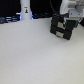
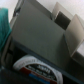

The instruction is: Open the kcup holder, insert the kcup into the holder, and close the kcup holder

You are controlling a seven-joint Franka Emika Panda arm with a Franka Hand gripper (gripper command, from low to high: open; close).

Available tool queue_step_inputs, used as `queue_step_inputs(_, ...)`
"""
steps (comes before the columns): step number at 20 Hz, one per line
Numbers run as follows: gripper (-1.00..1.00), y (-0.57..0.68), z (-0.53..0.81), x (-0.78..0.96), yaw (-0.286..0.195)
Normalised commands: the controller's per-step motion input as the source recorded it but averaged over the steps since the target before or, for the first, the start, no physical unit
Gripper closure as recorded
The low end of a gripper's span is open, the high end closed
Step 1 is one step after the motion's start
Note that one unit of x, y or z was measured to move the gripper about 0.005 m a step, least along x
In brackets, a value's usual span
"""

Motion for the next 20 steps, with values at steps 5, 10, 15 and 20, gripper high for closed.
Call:
queue_step_inputs(5, -1.00, 0.06, 0.04, -0.06, -0.001)
queue_step_inputs(10, -1.00, 0.00, 0.04, 0.01, 0.001)
queue_step_inputs(15, -1.00, -0.01, 0.00, -0.02, 0.007)
queue_step_inputs(20, -1.00, -0.05, -0.01, -0.02, 0.015)
